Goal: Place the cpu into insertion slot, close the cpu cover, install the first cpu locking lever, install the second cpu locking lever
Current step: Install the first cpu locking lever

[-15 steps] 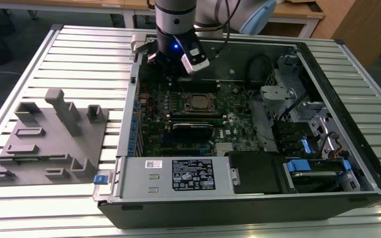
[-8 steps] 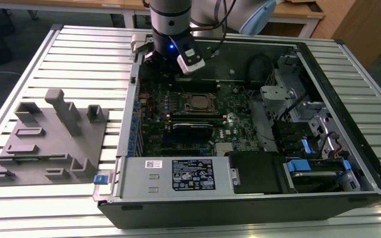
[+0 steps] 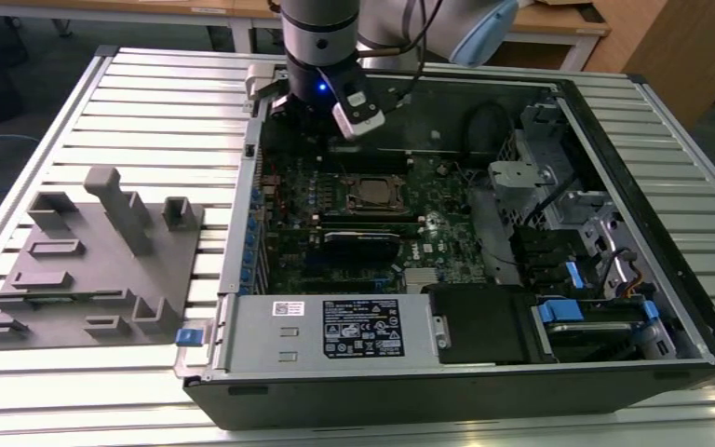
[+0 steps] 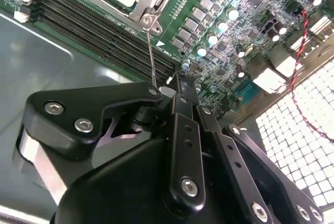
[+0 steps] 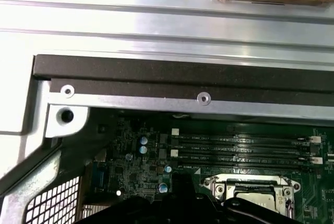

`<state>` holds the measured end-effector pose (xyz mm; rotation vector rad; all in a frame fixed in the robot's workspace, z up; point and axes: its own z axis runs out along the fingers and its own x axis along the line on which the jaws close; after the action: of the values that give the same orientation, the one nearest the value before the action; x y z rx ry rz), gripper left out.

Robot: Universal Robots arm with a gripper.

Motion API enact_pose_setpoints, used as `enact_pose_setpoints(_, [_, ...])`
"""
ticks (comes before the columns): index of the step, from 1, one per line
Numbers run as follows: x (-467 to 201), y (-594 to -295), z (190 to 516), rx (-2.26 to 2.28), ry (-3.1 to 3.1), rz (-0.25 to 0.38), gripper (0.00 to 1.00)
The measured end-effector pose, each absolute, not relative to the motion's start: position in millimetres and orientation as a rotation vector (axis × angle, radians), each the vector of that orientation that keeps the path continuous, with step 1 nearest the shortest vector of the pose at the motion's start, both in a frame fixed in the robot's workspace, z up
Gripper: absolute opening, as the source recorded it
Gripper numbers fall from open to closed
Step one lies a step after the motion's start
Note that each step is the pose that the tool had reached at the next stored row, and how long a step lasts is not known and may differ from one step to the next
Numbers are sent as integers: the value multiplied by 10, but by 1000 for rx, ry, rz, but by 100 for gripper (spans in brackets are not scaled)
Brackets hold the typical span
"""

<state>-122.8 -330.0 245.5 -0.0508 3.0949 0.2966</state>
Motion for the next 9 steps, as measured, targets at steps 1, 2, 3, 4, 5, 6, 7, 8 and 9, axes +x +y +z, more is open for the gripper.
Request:
enact_pose_setpoints(1, [-1227,-3300,2458,-51,3094,304,10])
enact_pose_setpoints(2, [-1225,-3300,2460,-51,3094,308,10])
enact_pose_setpoints(3, [-1222,-3300,2460,-51,3093,309,10])
enact_pose_setpoints(4, [-1216,-3300,2460,-51,3094,310,10])
enact_pose_setpoints(5, [-1206,-3300,2460,-51,3094,310,10])
enact_pose_setpoints(6, [-1192,-3300,2460,-51,3094,310,10])
enact_pose_setpoints(7, [-1174,-3300,2460,-51,3094,309,10])
enact_pose_setpoints(8, [-1153,-3300,2460,-50,3094,310,10])
enact_pose_setpoints(9, [-1130,-3300,2460,-50,3094,310,10])
